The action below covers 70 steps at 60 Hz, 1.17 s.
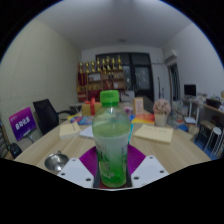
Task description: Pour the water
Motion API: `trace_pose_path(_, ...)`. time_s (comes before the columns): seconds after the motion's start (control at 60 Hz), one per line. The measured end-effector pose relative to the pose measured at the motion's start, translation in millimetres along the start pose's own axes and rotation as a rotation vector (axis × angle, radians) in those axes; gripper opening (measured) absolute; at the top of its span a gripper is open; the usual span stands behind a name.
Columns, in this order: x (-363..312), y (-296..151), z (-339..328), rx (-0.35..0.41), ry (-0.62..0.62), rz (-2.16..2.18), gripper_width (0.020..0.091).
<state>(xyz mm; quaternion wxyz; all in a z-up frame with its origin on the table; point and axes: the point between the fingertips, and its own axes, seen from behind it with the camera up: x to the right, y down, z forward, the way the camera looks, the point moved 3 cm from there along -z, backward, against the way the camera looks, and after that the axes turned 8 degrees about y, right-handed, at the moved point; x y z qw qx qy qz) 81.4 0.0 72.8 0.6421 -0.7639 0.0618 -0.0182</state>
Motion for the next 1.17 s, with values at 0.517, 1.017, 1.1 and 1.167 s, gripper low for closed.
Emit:
trace_pose_path(0.517,-2,-15,-19,-0.085,-0.046,-0.105,0.0841)
trace_pose_path(1.017,17,-117,-252,-0.11,-0.083,-0.049,0.0842)
trace_pose_path(1.1,26,-124,-270,-0.1,-0.073,-0.04,0.0842)
trace_pose_path(1.167,28,-128,-285,-0.092,-0.065,-0.034,0.084)
